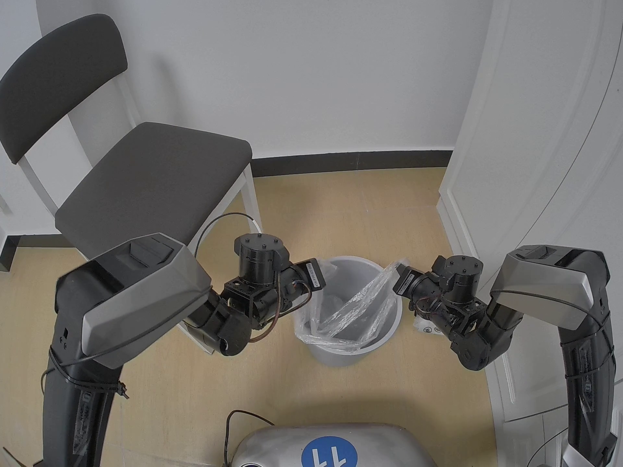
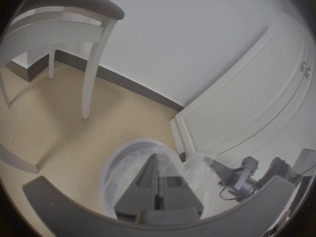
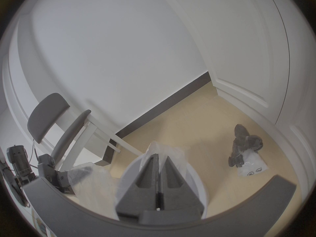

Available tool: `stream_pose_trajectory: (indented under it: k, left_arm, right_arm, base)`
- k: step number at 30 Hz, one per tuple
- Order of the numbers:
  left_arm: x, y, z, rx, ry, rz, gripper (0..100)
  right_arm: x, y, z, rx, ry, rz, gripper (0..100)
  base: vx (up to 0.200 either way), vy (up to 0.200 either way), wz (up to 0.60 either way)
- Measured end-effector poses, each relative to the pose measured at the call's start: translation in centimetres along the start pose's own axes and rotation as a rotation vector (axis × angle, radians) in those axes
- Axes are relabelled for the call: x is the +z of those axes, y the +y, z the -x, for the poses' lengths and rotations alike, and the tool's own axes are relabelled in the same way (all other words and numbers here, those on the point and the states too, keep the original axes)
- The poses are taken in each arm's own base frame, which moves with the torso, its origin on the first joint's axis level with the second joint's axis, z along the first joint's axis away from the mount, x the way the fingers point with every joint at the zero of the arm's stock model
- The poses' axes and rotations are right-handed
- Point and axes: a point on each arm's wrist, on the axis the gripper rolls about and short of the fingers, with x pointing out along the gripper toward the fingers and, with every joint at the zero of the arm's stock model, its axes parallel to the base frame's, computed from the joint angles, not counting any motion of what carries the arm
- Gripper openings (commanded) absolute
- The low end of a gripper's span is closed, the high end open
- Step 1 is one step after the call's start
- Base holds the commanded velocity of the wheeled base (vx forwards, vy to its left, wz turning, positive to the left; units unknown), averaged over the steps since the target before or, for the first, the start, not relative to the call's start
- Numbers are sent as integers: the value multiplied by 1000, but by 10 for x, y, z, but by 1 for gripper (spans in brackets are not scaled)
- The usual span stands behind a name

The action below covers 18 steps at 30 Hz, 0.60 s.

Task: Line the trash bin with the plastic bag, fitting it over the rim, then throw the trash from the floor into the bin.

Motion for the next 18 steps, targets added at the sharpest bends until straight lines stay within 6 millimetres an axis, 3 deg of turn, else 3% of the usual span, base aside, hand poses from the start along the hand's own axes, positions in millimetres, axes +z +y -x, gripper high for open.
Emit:
stream_pose_trajectory:
  k: [8, 18]
  left_arm:
    - [12, 18, 9, 130, 128, -51, 0]
    - [25, 19, 19, 217, 219, -153, 0]
  right_arm:
    - [6, -16, 3, -99, 94, 90, 0]
    - [19, -20, 24, -210, 276, 234, 0]
  base:
    - [0, 0, 0]
    - [0, 0, 0]
